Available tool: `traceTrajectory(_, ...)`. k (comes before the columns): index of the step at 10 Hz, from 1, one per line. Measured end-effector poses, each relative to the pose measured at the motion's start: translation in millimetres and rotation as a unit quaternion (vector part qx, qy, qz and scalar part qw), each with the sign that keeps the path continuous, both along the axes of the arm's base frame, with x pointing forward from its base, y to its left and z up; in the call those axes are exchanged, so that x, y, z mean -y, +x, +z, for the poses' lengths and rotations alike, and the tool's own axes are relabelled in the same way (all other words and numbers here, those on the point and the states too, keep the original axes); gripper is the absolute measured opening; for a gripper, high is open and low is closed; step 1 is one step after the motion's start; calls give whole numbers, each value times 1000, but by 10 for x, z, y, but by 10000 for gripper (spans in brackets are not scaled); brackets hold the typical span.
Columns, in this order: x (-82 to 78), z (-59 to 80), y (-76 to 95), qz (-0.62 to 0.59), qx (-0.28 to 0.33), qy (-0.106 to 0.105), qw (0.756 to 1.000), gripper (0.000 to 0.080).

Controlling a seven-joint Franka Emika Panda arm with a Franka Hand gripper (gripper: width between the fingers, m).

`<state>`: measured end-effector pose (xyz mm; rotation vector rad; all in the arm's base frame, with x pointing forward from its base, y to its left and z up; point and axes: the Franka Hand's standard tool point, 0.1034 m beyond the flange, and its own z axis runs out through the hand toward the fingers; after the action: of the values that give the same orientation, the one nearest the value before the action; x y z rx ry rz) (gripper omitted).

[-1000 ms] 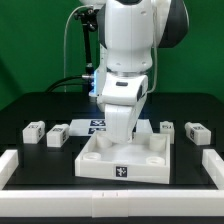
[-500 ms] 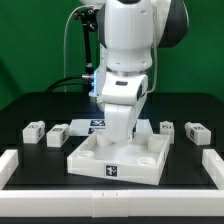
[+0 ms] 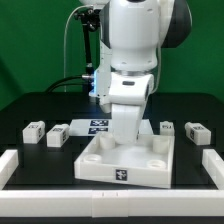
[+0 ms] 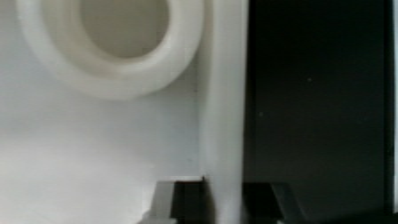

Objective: Assemble one leg

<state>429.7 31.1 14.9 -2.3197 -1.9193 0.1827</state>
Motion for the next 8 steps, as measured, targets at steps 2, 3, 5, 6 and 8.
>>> traceTrajectory(2, -170, -9, 109, 56, 9, 0, 998, 73)
traceTrajectory(3, -177, -7, 113, 58, 9, 0, 998, 73)
traceTrajectory(5, -169, -7, 115, 57, 9, -1, 998, 73)
traceTrajectory(6, -166, -5, 118, 63, 9, 0, 998, 73)
traceTrajectory(8, -199, -5, 260, 119, 11, 8, 993, 73)
